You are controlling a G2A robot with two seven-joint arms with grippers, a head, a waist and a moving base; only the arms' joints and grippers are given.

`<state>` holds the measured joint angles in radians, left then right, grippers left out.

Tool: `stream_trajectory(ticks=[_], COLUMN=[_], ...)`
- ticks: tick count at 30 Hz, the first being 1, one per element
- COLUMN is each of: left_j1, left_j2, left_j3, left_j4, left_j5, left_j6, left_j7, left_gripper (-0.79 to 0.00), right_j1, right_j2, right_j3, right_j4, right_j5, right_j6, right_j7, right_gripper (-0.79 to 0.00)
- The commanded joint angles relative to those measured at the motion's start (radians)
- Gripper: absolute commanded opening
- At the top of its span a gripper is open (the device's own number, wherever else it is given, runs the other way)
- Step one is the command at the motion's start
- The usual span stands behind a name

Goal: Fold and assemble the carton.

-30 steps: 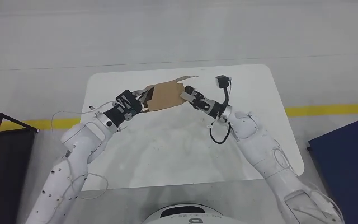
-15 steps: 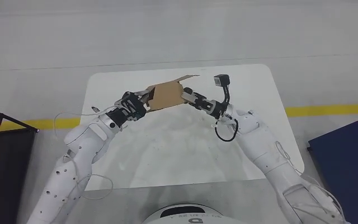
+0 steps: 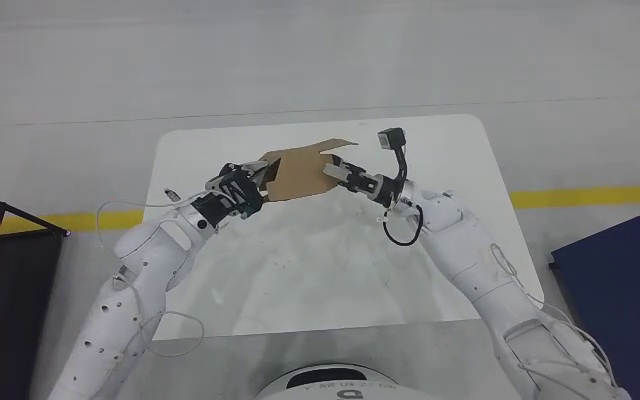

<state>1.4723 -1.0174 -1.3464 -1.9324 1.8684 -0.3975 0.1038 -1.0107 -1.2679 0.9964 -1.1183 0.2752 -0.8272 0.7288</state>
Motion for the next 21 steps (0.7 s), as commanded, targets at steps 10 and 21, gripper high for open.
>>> stream_trajectory(ticks=[10, 21], left_j1=[-0.020, -0.044], left_j2=[-0.003, -0.015], left_j3=[0.018, 0.007], left_j4=[0.014, 0.050], left_j5=[0.062, -0.092], left_j6=[0.017, 0.021], left_j7=[-0.008, -0.005], left_gripper=[-0.785, 0.000], right_j1=[0.027, 0.041], right_j2=[-0.007, -0.011], right_j3=[-0.022, -0.026], right_j4=[0.032, 0.047], right_j5=[0.025, -0.033], right_j6=[-0.010, -0.049], right_j7=[0.035, 0.005], right_gripper=[-0.582, -0.785])
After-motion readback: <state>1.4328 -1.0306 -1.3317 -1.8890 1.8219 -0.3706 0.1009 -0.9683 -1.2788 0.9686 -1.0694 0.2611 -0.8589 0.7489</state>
